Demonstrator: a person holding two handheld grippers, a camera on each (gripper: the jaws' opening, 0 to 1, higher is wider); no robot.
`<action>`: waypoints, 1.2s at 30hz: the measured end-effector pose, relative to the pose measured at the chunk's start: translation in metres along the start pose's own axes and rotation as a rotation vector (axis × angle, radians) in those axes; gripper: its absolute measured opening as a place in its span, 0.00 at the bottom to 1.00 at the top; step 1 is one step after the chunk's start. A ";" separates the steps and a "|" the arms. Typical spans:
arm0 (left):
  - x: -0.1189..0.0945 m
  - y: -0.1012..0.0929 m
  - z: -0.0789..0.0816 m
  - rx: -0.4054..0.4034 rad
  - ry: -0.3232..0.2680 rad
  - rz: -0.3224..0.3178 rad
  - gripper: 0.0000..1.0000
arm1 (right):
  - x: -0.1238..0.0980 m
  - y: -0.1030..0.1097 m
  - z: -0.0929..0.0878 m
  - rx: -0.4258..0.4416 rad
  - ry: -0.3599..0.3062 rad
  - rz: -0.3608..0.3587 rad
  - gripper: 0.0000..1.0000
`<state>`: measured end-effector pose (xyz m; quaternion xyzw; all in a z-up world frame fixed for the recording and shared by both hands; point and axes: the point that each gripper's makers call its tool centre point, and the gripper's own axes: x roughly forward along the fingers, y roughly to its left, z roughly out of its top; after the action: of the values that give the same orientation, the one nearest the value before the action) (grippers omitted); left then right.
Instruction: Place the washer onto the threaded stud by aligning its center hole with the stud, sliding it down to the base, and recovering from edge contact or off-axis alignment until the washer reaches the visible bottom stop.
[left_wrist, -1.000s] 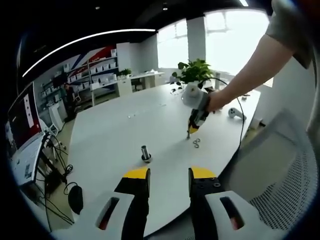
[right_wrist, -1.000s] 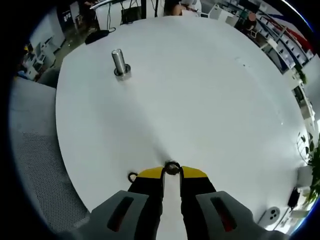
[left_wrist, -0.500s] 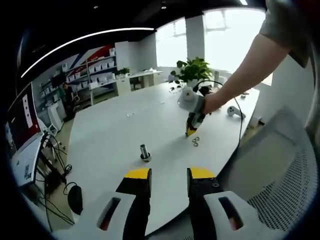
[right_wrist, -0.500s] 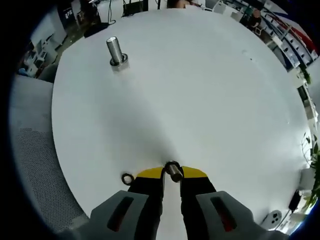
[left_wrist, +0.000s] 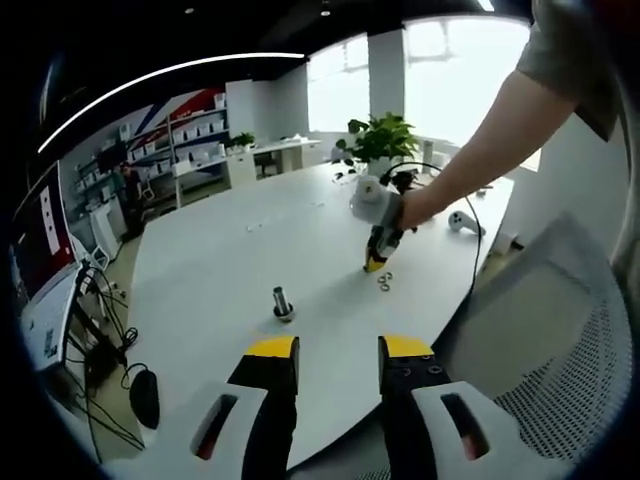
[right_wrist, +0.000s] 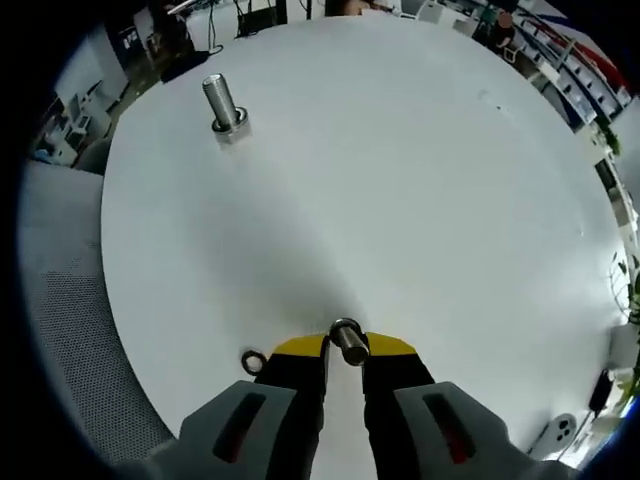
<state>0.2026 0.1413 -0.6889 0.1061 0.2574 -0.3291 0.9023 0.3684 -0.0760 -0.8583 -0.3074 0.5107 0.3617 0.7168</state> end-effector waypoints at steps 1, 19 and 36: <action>0.000 0.000 0.000 0.001 0.001 0.001 0.30 | 0.000 0.000 -0.001 0.000 0.002 0.001 0.15; -0.001 0.000 0.001 0.013 -0.005 0.011 0.30 | -0.015 0.000 -0.015 0.014 0.000 -0.005 0.16; -0.001 0.004 0.000 0.023 0.005 0.029 0.30 | -0.012 0.019 -0.035 -0.021 0.029 0.050 0.18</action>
<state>0.2042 0.1448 -0.6886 0.1209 0.2545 -0.3184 0.9051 0.3322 -0.0962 -0.8581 -0.3071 0.5250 0.3803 0.6967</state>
